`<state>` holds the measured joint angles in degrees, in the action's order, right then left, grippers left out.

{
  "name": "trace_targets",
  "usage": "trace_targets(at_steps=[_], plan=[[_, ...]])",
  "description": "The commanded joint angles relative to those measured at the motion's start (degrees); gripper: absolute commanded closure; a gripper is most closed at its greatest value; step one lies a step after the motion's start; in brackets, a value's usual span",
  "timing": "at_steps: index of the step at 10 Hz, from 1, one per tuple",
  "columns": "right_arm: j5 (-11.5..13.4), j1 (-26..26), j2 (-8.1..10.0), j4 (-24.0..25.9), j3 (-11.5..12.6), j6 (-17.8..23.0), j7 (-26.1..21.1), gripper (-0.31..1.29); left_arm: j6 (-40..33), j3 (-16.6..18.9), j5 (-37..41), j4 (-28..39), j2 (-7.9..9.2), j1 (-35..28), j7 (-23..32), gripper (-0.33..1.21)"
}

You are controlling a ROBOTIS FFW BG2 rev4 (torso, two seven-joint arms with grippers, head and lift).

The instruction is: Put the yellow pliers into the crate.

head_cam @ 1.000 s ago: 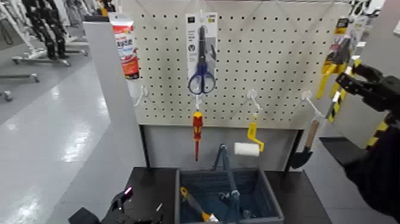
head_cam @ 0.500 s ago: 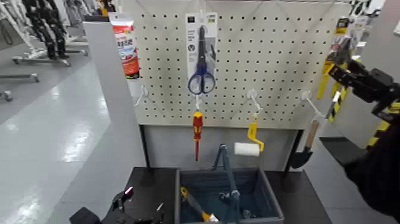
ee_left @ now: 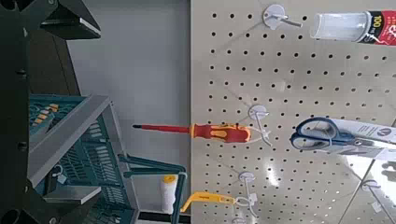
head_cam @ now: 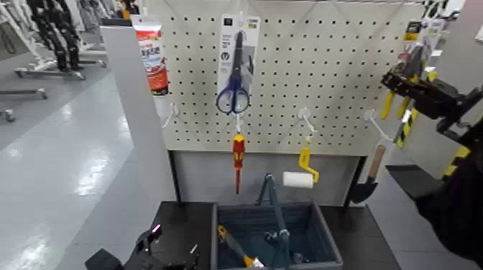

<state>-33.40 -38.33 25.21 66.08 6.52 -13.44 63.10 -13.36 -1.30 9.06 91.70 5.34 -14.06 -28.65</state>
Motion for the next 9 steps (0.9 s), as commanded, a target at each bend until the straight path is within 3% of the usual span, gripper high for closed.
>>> trace_targets(at_steps=[1,9], plan=[[-0.09,-0.35,0.01,0.45,-0.63,0.08,-0.17,1.09,-0.09,-0.01,-0.01,-0.03,0.03,0.0,0.0,0.13],[0.0,-1.31,0.1,0.27,-1.95,0.25,0.01,1.09,-0.35,-0.01,-0.18,-0.03,0.03,0.09,0.0,0.13]])
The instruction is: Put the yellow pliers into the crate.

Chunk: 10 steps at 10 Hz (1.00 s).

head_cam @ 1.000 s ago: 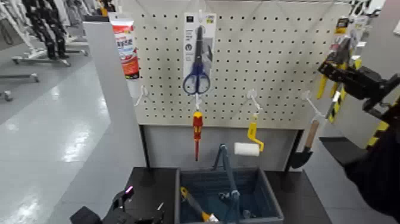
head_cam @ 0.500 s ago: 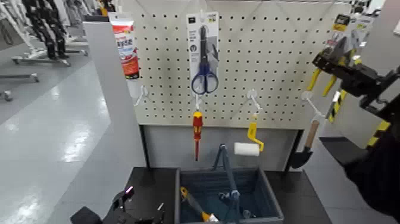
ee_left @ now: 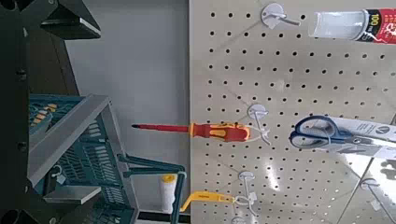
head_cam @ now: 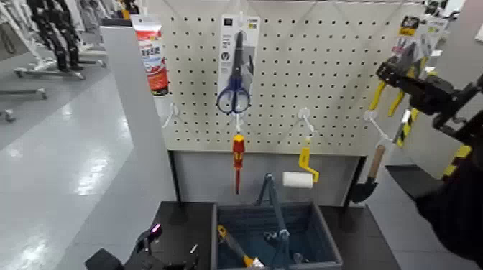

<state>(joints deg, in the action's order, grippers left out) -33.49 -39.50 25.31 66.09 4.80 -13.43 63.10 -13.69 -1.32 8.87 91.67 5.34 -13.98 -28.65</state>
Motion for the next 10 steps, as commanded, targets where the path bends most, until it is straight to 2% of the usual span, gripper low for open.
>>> trace_targets(at_steps=[1,4,8,10], plan=[[0.26,-0.05,-0.09,0.53,-0.23,0.6,0.0,1.09,-0.02,0.0,0.0,0.0,0.03,0.0,0.0,0.13],[1.85,0.74,-0.62,3.08,0.56,1.04,-1.76,1.14,-0.02,0.0,0.0,-0.08,0.03,-0.08,-0.09,0.13],[1.05,3.55,-1.05,9.49,3.02,0.25,-2.9,1.14,-0.02,0.0,0.0,-0.08,0.11,-0.08,-0.09,0.13],[1.05,5.05,-1.49,13.18,3.46,-0.46,-3.25,1.14,-0.02,0.0,0.0,-0.08,0.11,-0.08,-0.09,0.13]])
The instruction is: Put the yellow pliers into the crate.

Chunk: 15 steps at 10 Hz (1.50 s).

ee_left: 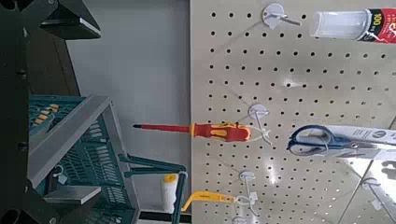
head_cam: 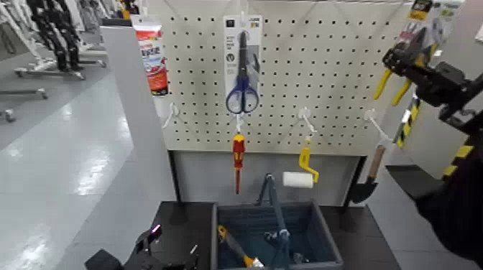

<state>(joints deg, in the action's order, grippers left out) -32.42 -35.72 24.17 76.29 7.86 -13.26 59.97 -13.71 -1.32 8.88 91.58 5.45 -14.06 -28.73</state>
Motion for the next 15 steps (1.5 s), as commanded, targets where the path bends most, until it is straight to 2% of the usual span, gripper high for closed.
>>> trace_targets(at_steps=[1,3,7,9,11,12,13,15], plan=[[-0.18,2.32,-0.96,4.57,0.75,-0.72,-0.46,1.14,0.0,0.0,0.0,0.0,0.0,0.0,-0.01,0.13],[-0.89,6.01,-3.16,8.96,0.4,-1.07,-3.01,1.16,0.0,-0.09,0.09,-0.18,0.0,0.0,0.08,0.13],[0.17,15.85,-9.75,19.16,0.67,-3.8,-7.41,1.17,0.0,-0.44,0.26,-0.26,0.09,-0.17,0.69,0.13],[0.7,20.95,-12.13,22.76,0.4,-6.61,-7.58,1.17,-0.26,-0.7,0.44,-0.79,0.09,0.0,1.04,0.13],[1.4,24.82,-13.53,23.91,0.05,-8.72,-8.02,1.17,-1.41,-1.49,1.49,-2.46,0.18,0.53,1.39,0.13],[2.54,26.49,-14.24,23.99,0.05,-9.33,-8.2,1.17,-1.58,-1.76,1.76,-2.72,0.26,0.62,1.48,0.13],[6.23,27.98,-14.94,24.96,0.31,-11.18,-8.46,1.17,-1.58,-1.85,1.85,-2.81,0.26,0.62,1.48,0.13],[8.25,31.5,-15.38,24.26,0.75,-11.97,-8.81,1.17,-1.67,-2.11,2.02,-3.16,0.09,0.62,1.75,0.13]])
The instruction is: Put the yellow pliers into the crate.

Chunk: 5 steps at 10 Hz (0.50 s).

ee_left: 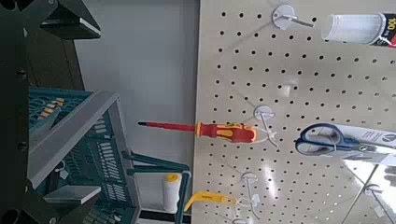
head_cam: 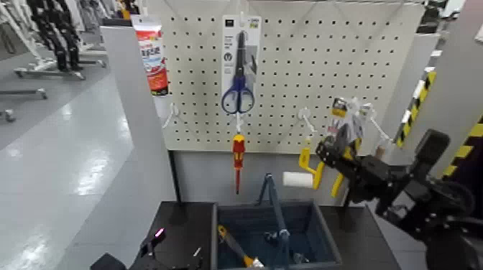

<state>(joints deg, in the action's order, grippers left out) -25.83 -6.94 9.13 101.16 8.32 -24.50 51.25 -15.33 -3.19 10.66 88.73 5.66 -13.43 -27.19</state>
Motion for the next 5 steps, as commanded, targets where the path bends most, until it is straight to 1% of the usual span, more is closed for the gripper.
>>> trace_targets(at_steps=[1,3,4,5], plan=[[1.66,3.69,-0.78,-2.37,0.21,-0.46,-0.01,1.17,-0.57,-0.23,0.41,-0.58,-0.47,-0.02,0.47,0.13],[1.93,4.39,-0.86,-5.62,-0.23,0.07,0.34,1.17,-1.01,-0.41,0.41,-0.84,-0.47,0.07,0.47,0.13],[2.45,4.57,-0.78,-7.02,-0.41,0.33,0.69,1.17,-1.01,-0.41,0.41,-0.84,-0.56,0.07,0.47,0.13],[2.54,4.74,-0.86,-9.05,-0.58,1.38,0.78,1.17,-1.19,-0.41,0.5,-0.93,-0.74,0.07,0.47,0.13]])
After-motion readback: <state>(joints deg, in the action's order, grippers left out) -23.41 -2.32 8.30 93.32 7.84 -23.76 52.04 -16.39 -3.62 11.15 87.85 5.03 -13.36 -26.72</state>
